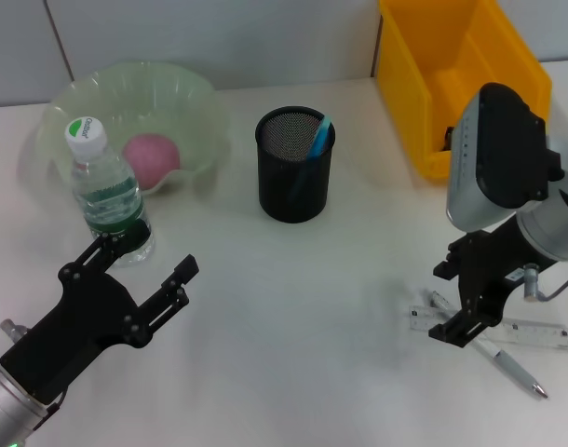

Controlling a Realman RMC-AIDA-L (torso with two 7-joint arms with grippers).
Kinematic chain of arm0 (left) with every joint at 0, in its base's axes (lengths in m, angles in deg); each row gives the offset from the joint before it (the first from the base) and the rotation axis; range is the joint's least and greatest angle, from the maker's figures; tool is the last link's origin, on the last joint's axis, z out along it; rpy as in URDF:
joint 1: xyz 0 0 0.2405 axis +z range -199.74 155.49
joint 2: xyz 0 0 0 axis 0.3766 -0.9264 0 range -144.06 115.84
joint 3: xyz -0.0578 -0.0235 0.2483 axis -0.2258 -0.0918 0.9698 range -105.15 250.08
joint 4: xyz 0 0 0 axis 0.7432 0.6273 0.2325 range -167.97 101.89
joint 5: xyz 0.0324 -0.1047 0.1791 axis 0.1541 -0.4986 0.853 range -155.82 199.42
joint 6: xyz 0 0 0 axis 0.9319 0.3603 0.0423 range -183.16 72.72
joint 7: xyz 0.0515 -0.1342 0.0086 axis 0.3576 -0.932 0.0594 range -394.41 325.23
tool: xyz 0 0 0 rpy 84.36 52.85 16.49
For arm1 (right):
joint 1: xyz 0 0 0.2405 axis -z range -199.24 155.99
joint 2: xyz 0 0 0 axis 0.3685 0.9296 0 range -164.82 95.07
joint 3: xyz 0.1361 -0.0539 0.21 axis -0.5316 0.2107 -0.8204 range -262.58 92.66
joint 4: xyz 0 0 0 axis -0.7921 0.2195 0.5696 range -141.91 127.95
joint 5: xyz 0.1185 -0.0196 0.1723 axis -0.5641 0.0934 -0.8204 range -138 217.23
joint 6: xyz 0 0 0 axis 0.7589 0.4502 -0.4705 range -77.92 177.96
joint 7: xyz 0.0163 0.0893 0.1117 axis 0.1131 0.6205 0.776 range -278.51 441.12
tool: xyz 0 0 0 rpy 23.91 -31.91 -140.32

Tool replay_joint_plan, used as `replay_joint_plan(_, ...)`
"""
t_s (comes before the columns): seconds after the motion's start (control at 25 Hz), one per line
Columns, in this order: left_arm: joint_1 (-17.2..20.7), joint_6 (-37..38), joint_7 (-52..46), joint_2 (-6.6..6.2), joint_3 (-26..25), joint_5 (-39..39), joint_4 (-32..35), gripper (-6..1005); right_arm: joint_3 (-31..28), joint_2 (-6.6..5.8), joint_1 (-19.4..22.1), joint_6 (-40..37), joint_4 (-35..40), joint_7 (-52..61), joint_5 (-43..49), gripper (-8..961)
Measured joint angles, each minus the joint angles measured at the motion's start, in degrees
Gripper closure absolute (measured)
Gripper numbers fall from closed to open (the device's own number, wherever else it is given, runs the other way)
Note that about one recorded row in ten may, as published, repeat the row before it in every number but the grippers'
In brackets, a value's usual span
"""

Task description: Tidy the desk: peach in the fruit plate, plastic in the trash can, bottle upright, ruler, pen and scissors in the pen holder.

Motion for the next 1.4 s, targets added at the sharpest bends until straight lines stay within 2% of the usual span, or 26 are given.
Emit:
replay_joint_plan(0.6, 0.41, 1.31, 0.06, -0.67, 1.77, 0.60, 0.00, 261, 1.19, 0.11, -1.21, 2.83, -4.11, 0.25, -0.71, 138)
replay_joint_plan(0.88, -0.88, 2.94, -1.00, -2.37, 1.49, 10.61, 0.06, 261, 1.29, 0.04, -1.92, 4.16, -6.18, 0.25, -0.81, 139)
replay_joint_plan(1.4, -1.11, 3.04, -1.51, -2.55, 1.49, 11.28, 0.00, 261, 2.57, 0.10, -2.21, 5.15, -7.21, 0.00, -2.23, 139)
